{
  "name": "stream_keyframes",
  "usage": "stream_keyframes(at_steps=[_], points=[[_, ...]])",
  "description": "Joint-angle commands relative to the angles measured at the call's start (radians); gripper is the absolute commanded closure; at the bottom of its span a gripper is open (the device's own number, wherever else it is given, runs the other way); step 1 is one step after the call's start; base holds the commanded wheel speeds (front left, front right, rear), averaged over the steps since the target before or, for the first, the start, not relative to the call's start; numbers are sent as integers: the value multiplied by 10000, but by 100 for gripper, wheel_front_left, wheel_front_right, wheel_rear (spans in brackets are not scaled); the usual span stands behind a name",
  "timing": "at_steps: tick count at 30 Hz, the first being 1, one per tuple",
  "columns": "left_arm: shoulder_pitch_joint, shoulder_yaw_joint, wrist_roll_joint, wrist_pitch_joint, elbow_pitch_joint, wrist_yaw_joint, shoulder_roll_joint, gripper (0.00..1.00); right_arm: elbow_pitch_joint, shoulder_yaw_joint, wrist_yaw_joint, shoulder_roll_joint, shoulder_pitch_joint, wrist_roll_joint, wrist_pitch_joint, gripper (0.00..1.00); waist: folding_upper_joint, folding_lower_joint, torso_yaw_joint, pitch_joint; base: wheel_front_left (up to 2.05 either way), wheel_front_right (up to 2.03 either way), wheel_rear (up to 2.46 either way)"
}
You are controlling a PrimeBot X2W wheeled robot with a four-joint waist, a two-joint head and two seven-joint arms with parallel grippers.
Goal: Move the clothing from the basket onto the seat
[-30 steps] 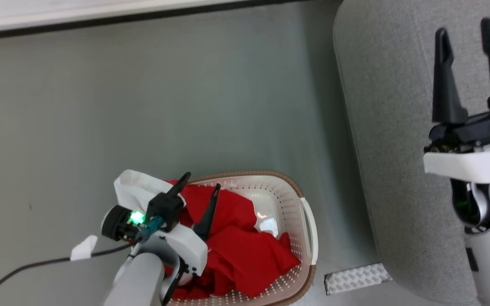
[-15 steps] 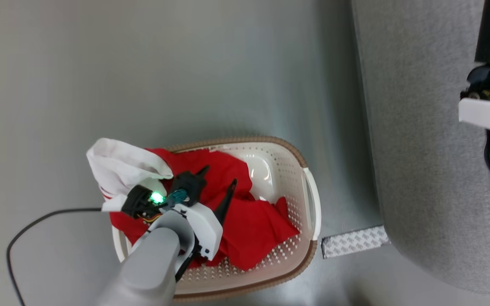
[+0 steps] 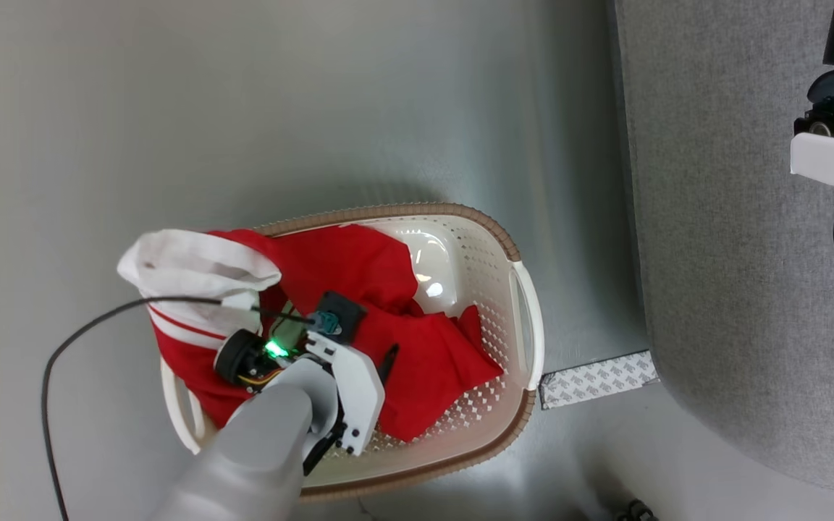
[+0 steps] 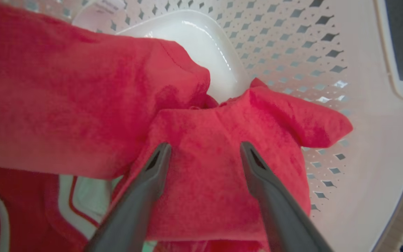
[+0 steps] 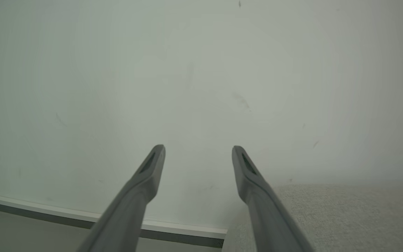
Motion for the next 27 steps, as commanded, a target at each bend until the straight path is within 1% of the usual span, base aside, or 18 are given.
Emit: stream_keyframes(at_steps=[1, 4, 9, 17, 20, 21, 22, 23, 27], points=[[-127, -57, -147, 57, 10, 11, 44, 0, -32, -17, -21, -23, -99, -44, 1, 0, 0, -1, -21, 34, 0, 0, 0], [-237, -601, -615, 572, 70, 10, 149, 0, -36, -8, -21, -11, -85, -38, -1, 0, 0, -1, -75, 112, 0, 0, 0], [-514, -1481, -1255, 1853, 285, 10, 458, 0, -19, 59, -21, -17, -75, -19, 1, 0, 0, -1, -178, 254, 0, 0, 0], [-812, -2404, -2028, 3392, 460, 10, 802, 0, -35, 115, -21, 64, -163, 33, -1, 0, 0, -1, -336, 496, 0, 0, 0], [-906, -2676, -2261, 3695, 386, 11, 923, 0, -55, 55, -21, 67, -173, 49, 1, 0, 0, -1, -358, 558, 0, 0, 0], [-931, -2752, -2366, 3677, 328, 11, 949, 30, -56, 34, -21, 71, -173, 51, -1, 0, 0, -1, -361, 568, 0, 0, 0], [-950, -2832, -2428, 3596, 251, 11, 988, 87, -55, 18, -21, 77, -174, 52, -1, 0, 0, -1, -366, 572, 0, 0, 0], [-954, -2935, -2515, 3541, 201, 11, 1035, 100, -48, 0, -21, 85, -174, 50, -1, 0, 0, -1, -372, 571, 0, 0, 0], [-915, -3306, -2885, 3493, -31, 11, 1198, 100, -9, -57, -21, 134, -172, 24, -1, 0, 0, -1, -362, 495, 0, 0, 0]])
